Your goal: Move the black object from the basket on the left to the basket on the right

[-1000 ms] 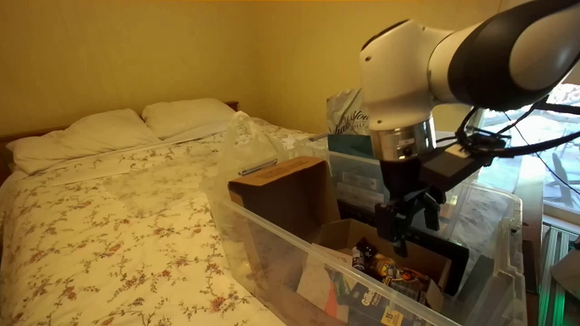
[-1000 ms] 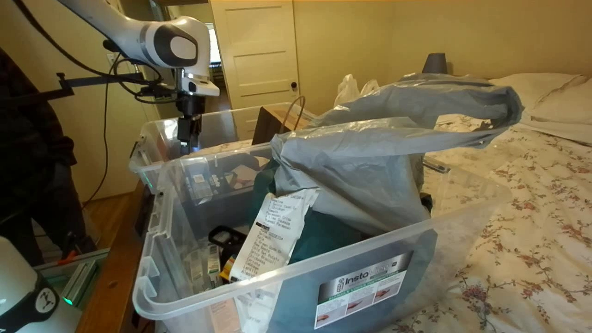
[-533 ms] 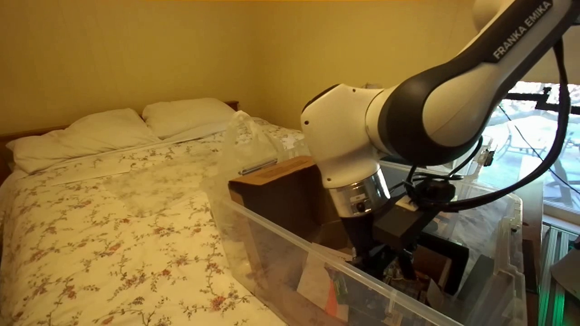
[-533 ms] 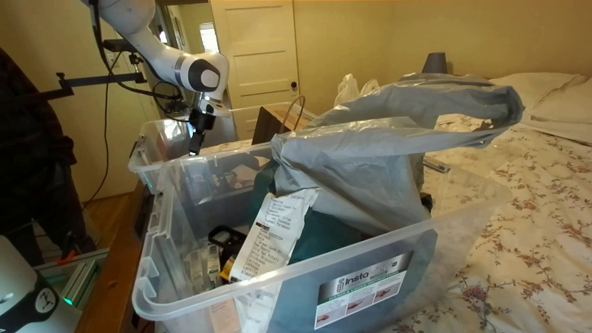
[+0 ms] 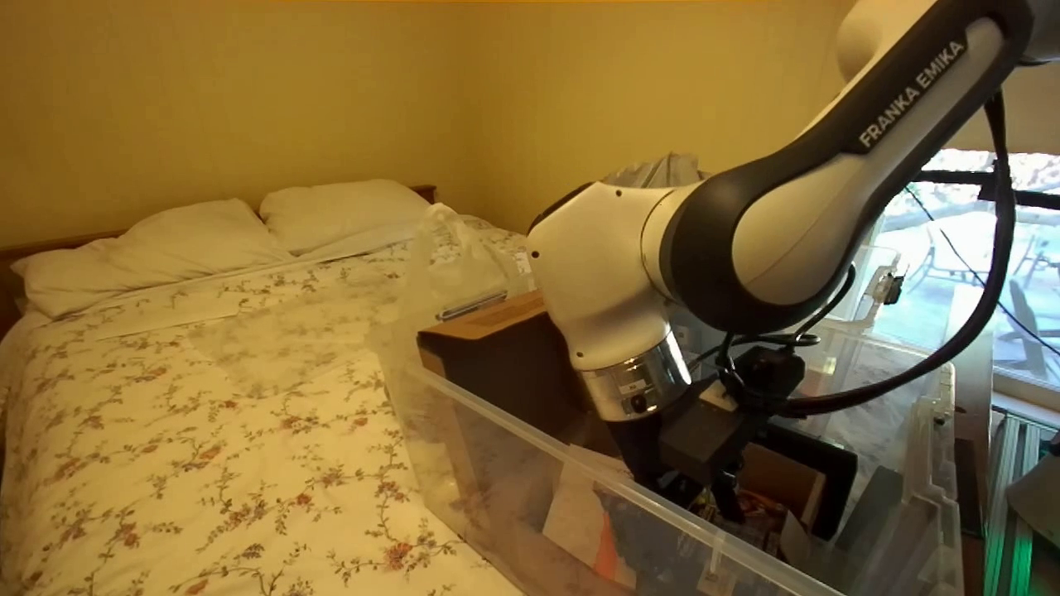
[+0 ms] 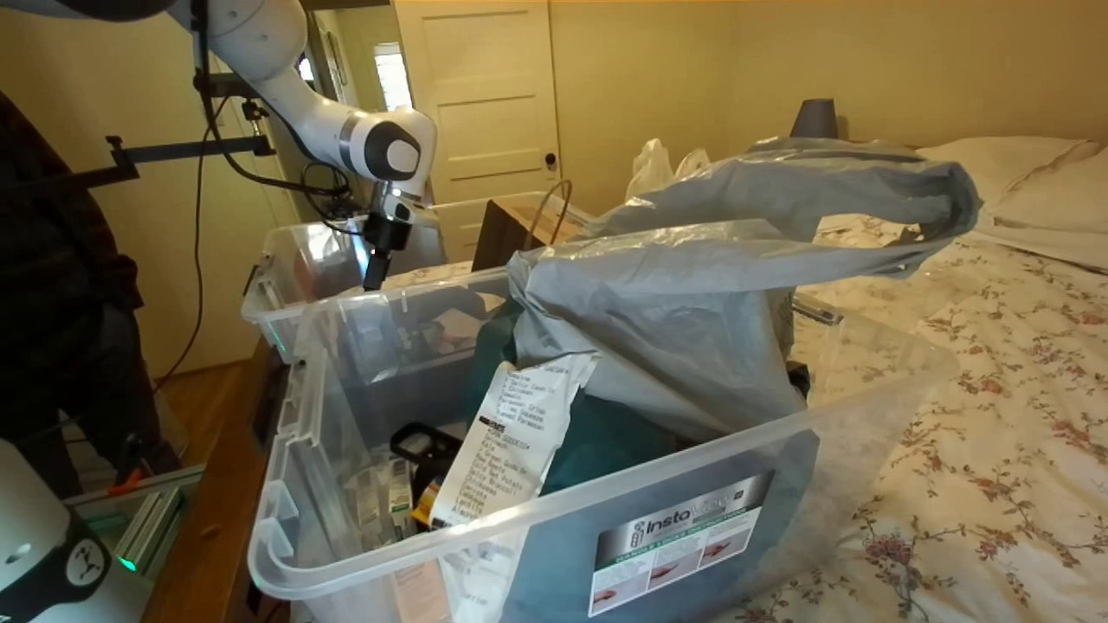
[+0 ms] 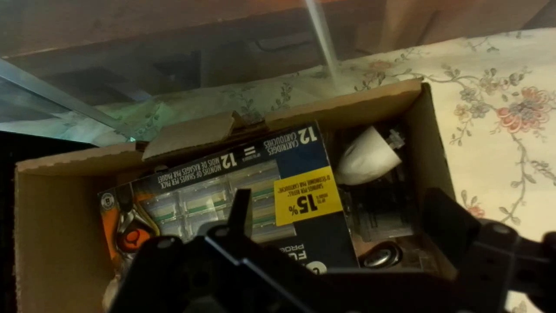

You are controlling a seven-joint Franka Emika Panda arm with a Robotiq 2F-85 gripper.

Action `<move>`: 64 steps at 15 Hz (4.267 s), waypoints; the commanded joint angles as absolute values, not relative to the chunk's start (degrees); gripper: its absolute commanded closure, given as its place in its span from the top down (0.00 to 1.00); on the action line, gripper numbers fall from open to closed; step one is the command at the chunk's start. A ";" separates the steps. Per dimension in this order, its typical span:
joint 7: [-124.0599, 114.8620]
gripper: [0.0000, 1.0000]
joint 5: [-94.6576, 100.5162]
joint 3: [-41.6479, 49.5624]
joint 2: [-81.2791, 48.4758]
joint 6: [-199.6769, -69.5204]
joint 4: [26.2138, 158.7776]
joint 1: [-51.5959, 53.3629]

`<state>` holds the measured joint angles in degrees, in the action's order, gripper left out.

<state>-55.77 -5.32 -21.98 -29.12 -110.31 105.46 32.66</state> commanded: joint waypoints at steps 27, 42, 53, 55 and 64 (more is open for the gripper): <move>-50.87 1.00 2.85 -10.88 -31.51 -111.01 106.81 39.64; -62.03 0.25 9.21 -12.55 -23.91 -103.43 108.87 40.98; -82.13 0.00 10.67 -13.04 -13.32 -98.43 111.34 41.37; -85.23 0.01 11.03 -13.83 -9.24 -99.75 112.60 40.98; -85.48 0.01 10.96 -16.87 2.46 -102.60 115.51 36.21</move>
